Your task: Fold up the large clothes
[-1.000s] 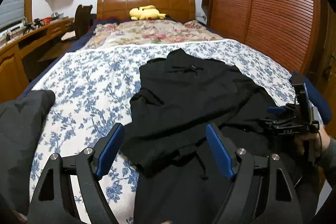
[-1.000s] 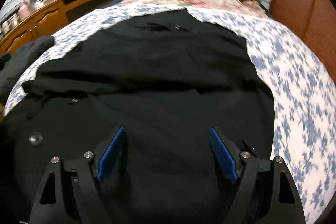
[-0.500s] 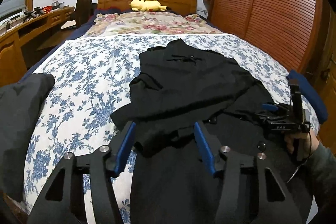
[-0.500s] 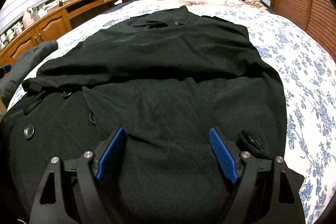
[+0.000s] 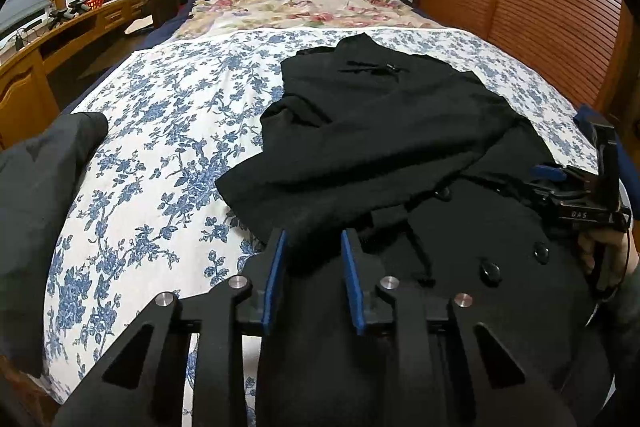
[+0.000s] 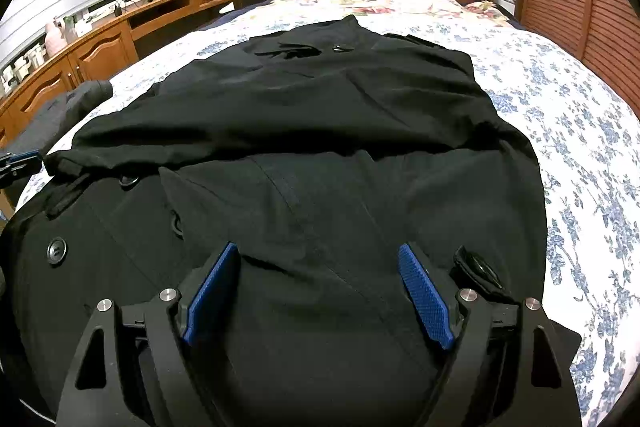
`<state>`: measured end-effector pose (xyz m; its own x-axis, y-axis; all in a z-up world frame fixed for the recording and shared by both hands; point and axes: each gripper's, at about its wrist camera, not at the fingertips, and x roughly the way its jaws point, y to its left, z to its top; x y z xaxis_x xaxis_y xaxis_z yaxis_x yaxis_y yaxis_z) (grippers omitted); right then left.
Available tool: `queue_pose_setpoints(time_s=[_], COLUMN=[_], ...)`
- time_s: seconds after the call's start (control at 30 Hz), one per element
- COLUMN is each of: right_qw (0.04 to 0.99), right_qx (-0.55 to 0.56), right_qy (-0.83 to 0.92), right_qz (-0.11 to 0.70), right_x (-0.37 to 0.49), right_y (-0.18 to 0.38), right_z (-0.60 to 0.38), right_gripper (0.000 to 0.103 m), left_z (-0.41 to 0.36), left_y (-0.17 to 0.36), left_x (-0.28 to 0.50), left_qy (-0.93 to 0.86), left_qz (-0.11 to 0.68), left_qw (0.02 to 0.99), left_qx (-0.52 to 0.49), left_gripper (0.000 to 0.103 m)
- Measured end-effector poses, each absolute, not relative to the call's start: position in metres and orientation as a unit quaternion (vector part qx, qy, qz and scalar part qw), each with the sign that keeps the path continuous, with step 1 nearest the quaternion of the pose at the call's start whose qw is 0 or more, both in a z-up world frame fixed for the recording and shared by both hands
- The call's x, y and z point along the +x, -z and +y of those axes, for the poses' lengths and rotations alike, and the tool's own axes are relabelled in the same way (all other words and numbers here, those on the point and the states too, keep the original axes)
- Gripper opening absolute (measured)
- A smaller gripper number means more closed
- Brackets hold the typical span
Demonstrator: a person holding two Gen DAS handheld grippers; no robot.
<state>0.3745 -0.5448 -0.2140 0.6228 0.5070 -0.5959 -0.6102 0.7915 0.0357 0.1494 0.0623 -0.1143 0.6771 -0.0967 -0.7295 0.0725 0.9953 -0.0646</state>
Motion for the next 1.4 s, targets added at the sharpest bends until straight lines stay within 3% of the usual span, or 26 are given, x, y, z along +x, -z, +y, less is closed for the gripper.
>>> queue_pose_setpoints(time_s=[0.37, 0.4, 0.43, 0.57, 0.93, 1.4], right_qw=[0.897, 0.897, 0.897, 0.897, 0.898, 0.898], right_qx=[-0.085, -0.085, -0.085, -0.085, -0.084, -0.086], right_qy=[-0.311, -0.311, -0.311, -0.311, -0.310, -0.308], right_qz=[0.302, 0.302, 0.301, 0.301, 0.301, 0.303], right_x=[0.374, 0.374, 0.374, 0.374, 0.374, 0.375], right_y=[0.214, 0.214, 0.214, 0.214, 0.215, 0.215], right_z=[-0.545, -0.544, -0.544, -0.545, -0.544, -0.544], right_gripper=[0.084, 0.084, 0.084, 0.084, 0.084, 0.084], left_z=[0.068, 0.068, 0.067, 0.068, 0.034, 0.004], left_y=[0.124, 0.124, 0.122, 0.111, 0.060, 0.076], left_x=[0.159, 0.159, 0.158, 0.154, 0.118, 0.074], left_qy=[0.038, 0.044, 0.049, 0.047, 0.100, 0.127], left_qz=[0.426, 0.424, 0.417, 0.397, 0.354, 0.372], left_qw=[0.904, 0.904, 0.908, 0.917, 0.930, 0.920], left_qx=[-0.012, -0.014, -0.016, -0.018, -0.009, 0.006], left_gripper=[0.029, 0.027, 0.012, 0.005, 0.003, 0.003])
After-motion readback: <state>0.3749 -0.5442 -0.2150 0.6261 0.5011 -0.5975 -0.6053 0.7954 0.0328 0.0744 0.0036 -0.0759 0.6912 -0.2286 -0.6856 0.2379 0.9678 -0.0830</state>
